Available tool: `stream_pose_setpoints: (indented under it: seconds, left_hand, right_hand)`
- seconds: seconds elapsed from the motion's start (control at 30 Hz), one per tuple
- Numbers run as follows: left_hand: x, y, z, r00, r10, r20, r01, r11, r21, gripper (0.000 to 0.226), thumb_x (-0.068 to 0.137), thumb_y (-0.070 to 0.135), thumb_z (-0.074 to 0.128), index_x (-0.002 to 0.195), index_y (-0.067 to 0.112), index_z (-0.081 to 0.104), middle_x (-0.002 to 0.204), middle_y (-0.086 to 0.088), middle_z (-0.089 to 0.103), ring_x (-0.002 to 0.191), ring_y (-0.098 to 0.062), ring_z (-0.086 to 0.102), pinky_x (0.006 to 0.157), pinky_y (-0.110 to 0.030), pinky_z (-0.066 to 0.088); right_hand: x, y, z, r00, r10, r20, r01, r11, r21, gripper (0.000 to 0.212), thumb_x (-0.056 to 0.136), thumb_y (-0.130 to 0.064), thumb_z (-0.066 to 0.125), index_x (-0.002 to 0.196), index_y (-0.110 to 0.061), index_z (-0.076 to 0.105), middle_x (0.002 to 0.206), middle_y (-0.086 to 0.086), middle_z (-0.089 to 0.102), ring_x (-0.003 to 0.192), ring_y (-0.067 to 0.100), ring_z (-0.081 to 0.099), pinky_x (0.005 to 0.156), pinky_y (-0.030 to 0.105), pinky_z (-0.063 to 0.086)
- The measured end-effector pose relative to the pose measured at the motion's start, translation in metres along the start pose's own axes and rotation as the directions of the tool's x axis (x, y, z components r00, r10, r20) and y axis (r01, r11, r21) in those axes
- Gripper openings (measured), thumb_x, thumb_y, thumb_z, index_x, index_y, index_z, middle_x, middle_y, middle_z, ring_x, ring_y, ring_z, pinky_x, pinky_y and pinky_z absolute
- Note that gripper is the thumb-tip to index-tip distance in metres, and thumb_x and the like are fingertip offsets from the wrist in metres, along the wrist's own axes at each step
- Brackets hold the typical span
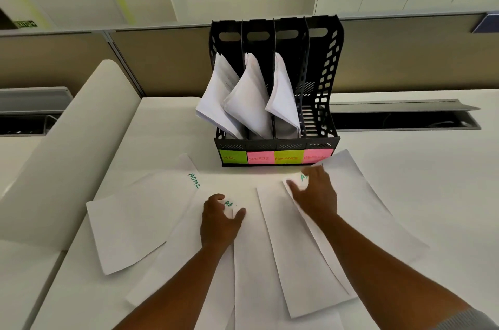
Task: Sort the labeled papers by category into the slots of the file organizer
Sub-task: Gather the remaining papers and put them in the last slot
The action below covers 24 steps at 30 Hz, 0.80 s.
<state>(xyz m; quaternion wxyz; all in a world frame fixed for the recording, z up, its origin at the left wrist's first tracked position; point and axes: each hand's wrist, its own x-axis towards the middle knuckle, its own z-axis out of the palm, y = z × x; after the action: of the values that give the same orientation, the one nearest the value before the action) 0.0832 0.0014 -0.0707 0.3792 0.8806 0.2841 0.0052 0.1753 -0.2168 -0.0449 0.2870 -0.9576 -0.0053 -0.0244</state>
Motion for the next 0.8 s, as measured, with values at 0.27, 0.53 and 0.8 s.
stream_pose_setpoints:
  seconds: [0.27, 0.53, 0.8]
  left_hand:
    - [-0.009, -0.002, -0.004, 0.928, -0.041, 0.371, -0.008, 0.992, 0.129, 0.072, 0.069, 0.057, 0.076, 0.124, 0.016, 0.051, 0.093, 0.008, 0.056, 0.087, -0.012, 0.055, 0.074, -0.023, 0.042]
    - [-0.019, 0.000, -0.003, 0.954, -0.021, 0.301, -0.020, 0.991, 0.132, 0.051, 0.084, 0.047, 0.065, 0.112, 0.005, 0.058, 0.106, -0.013, 0.065, 0.100, -0.029, 0.062, 0.077, -0.029, 0.046]
    - [-0.026, 0.013, -0.006, 0.990, -0.134, 0.042, 0.140, 0.972, -0.187, 0.042, 0.098, 0.032, 0.050, 0.133, 0.008, 0.049, 0.130, -0.010, 0.058, 0.118, -0.029, 0.055, 0.093, -0.031, 0.043]
  right_hand:
    - [-0.040, 0.020, 0.010, 0.972, 0.044, 0.229, 0.079, 0.862, -0.500, 0.045, 0.087, -0.047, 0.045, 0.115, -0.013, 0.055, 0.119, 0.008, 0.048, 0.108, 0.027, 0.046, 0.087, 0.040, 0.041]
    - [-0.036, 0.013, -0.008, 0.960, 0.113, 0.255, -0.020, 0.940, -0.341, 0.019, 0.085, -0.023, 0.044, 0.092, -0.009, 0.057, 0.094, 0.007, 0.057, 0.085, 0.027, 0.060, 0.066, 0.030, 0.039]
    - [-0.043, -0.014, -0.001, 0.892, -0.047, 0.449, -0.015, 0.991, 0.133, 0.030, 0.093, -0.027, 0.048, 0.081, 0.000, 0.053, 0.095, 0.017, 0.064, 0.078, 0.027, 0.056, 0.065, 0.034, 0.044]
